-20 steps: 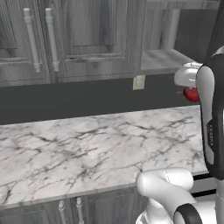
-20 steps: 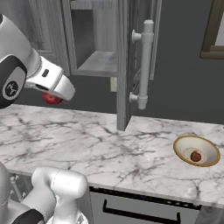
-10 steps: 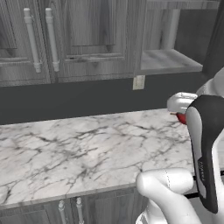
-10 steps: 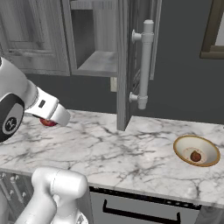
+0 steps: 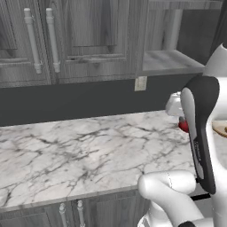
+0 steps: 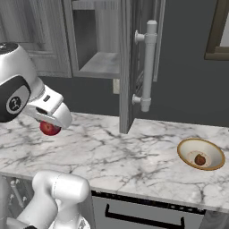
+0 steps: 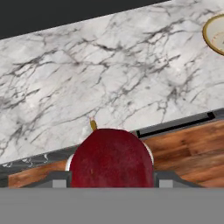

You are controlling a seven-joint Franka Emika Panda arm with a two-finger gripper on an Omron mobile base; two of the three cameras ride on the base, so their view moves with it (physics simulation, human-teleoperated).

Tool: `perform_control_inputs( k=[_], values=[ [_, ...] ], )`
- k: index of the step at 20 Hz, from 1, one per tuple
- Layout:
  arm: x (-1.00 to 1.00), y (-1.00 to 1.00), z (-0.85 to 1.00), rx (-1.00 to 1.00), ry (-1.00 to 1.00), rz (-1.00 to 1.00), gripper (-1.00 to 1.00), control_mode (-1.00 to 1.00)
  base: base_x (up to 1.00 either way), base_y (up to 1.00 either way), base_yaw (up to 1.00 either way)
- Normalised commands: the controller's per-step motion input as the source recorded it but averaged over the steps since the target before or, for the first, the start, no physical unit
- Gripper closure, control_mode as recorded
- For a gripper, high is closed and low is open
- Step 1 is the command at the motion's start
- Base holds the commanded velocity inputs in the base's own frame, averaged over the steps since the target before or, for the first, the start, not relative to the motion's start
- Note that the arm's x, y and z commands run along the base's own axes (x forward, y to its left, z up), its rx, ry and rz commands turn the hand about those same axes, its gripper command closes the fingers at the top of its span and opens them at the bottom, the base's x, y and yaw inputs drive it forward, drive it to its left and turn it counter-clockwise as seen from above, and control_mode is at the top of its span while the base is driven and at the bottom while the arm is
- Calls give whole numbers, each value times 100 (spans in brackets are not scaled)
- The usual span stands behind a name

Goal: Pick the pears from the cabinet and place them in one bowl. Pick the potato from the sink and place it in the other bowl.

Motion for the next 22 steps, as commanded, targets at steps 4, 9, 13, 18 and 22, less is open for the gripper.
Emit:
perform_control_inputs(
  k=[4, 9, 13, 18, 22],
  values=[
    [1, 0, -56, 0, 7, 0, 100, -100, 0, 0, 0],
    [2, 0, -15, 0, 2, 0, 100, -100, 0, 0, 0],
    [0, 0, 0, 0, 0, 0, 100, -100, 0, 0, 0],
    [0, 0, 0, 0, 0, 0, 100, 100, 0, 0, 0],
    [0, 0, 0, 0, 0, 0, 100, 100, -52, 11, 0]
  ],
)
